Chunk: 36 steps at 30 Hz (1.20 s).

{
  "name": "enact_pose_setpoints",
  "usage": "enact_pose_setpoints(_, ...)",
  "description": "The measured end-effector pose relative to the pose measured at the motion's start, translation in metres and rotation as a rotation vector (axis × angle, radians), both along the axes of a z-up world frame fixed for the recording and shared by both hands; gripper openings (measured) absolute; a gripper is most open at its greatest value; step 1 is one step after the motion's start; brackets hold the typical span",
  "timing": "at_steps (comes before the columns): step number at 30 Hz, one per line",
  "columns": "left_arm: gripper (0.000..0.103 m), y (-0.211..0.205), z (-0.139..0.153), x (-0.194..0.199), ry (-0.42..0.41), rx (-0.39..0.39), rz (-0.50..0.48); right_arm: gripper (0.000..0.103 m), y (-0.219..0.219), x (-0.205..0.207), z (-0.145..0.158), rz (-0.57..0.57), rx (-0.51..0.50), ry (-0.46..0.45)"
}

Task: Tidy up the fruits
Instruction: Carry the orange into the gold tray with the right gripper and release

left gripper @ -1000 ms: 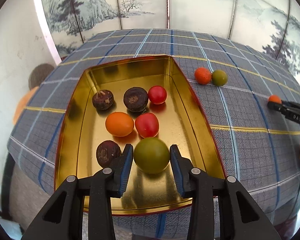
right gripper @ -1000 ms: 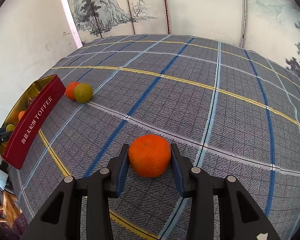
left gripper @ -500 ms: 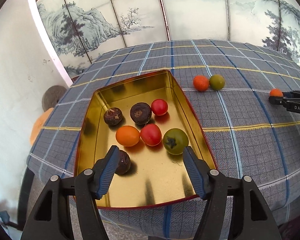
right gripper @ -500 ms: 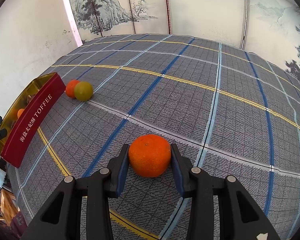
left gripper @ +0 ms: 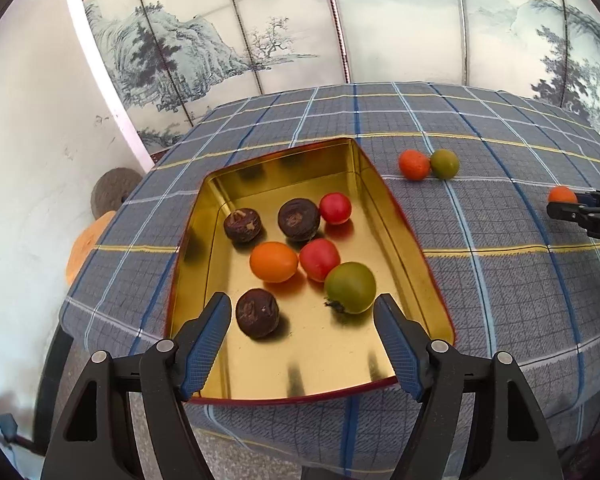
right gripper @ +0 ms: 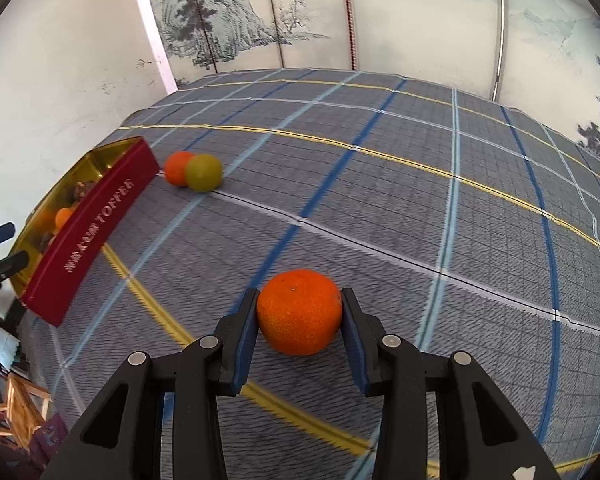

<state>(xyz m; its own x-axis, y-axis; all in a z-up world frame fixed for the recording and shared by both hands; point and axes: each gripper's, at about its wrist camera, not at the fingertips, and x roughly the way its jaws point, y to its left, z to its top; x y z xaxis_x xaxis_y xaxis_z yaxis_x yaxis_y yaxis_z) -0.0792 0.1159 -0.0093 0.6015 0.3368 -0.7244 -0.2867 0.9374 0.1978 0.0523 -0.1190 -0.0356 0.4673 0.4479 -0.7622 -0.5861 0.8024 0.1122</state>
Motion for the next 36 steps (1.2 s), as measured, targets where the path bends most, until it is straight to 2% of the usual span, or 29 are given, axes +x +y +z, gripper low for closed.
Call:
enact_pose_setpoints(7, 0.074, 0.016, 0.000, -0.012, -0.013, -0.028, 0.040, 0.037, 0.023, -0.019, 0.024, 0.057, 0.027, -0.030)
enact_pose_setpoints(14, 0.074, 0.031, 0.002, -0.027, -0.026, -0.052, 0.071, 0.037, 0.066, -0.047, 0.050, 0.174, 0.058, -0.067)
enact_pose_setpoints(20, 0.074, 0.043, 0.004, -0.040, -0.033, -0.062, 0.104, 0.037, 0.109, -0.069, 0.059, 0.275, 0.076, -0.062)
enact_pose_setpoints(24, 0.074, 0.054, 0.003, -0.049, -0.029, -0.075, 0.130, 0.037, 0.142, -0.081, 0.059, 0.349, 0.097, -0.035)
enact_pose_setpoints(32, 0.075, 0.067, 0.004, -0.062, -0.037, -0.066, 0.156, 0.037, 0.212, -0.107, 0.040, 0.487, 0.053, -0.001)
enact_pose_setpoints(36, 0.082, 0.072, 0.005, -0.065, -0.046, -0.060, 0.164, 0.037, 0.230, -0.111, 0.030, 0.513, 0.030, 0.016)
